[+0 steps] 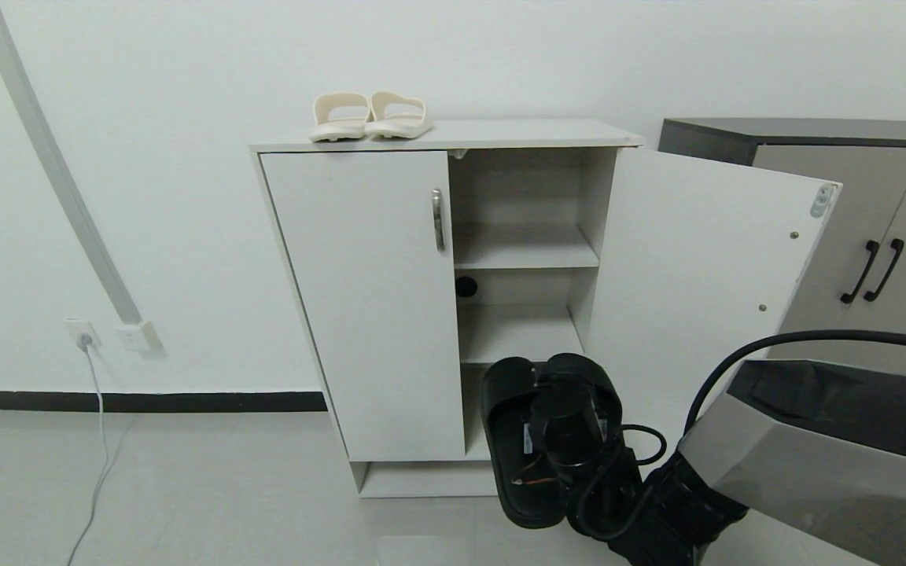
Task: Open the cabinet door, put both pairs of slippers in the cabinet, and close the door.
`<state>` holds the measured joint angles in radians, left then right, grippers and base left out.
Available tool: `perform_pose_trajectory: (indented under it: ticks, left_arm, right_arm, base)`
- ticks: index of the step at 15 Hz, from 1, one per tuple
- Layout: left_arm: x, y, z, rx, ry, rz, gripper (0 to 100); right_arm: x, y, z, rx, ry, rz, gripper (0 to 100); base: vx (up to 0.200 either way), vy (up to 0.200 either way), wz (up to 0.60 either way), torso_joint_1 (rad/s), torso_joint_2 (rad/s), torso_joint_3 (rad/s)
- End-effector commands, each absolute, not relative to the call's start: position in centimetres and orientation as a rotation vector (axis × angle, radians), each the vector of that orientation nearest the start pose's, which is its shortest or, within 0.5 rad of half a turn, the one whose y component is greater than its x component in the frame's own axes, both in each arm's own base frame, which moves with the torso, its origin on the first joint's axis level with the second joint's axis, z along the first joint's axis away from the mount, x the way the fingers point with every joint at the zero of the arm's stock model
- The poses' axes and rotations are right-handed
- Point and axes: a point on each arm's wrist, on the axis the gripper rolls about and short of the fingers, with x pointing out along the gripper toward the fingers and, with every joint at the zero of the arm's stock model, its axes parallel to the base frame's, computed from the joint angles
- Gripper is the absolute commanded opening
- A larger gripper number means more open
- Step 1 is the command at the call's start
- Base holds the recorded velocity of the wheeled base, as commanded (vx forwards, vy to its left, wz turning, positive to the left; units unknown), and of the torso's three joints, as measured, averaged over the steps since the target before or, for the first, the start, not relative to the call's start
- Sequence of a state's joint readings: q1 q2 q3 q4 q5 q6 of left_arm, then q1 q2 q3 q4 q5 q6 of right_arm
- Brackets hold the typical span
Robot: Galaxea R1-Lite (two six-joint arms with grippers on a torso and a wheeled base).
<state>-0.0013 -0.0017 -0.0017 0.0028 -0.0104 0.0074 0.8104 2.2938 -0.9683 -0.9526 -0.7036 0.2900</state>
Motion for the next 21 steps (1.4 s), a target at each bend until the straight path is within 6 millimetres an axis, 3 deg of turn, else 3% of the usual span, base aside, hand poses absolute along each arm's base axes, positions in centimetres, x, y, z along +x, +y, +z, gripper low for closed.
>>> perform_pose_trajectory:
  ticks: [1, 10, 14, 21]
  left_arm:
    - [-2.3, 0.0, 7.6, 0.008, 0.001, -0.012, 0]
    - [-2.3, 0.0, 7.6, 0.012, 0.001, -0.014, 0]
    - [-2.3, 0.0, 7.5, 0.014, 0.003, -0.012, 0]
    - [-2.3, 0.0, 7.6, 0.015, 0.001, -0.012, 0]
  right_arm:
    - [28.9, 28.4, 3.6, 0.027, 0.287, 0.065, 0]
    - [28.8, 28.3, 3.3, 0.013, 0.298, 0.065, 0]
    - [29.7, 29.2, 2.9, -0.018, 0.287, 0.074, 0]
    - [30.4, 28.7, 1.8, 0.070, 0.252, 0.058, 0]
  base:
    - [0.000, 0.000, 0.00, 0.000, 0.00, 0.000]
    - [0.000, 0.000, 0.00, 0.002, 0.00, -0.116]
    - [0.000, 0.000, 0.00, 0.004, 0.00, -0.197]
    - [0.000, 0.000, 0.00, 0.001, 0.00, -0.111]
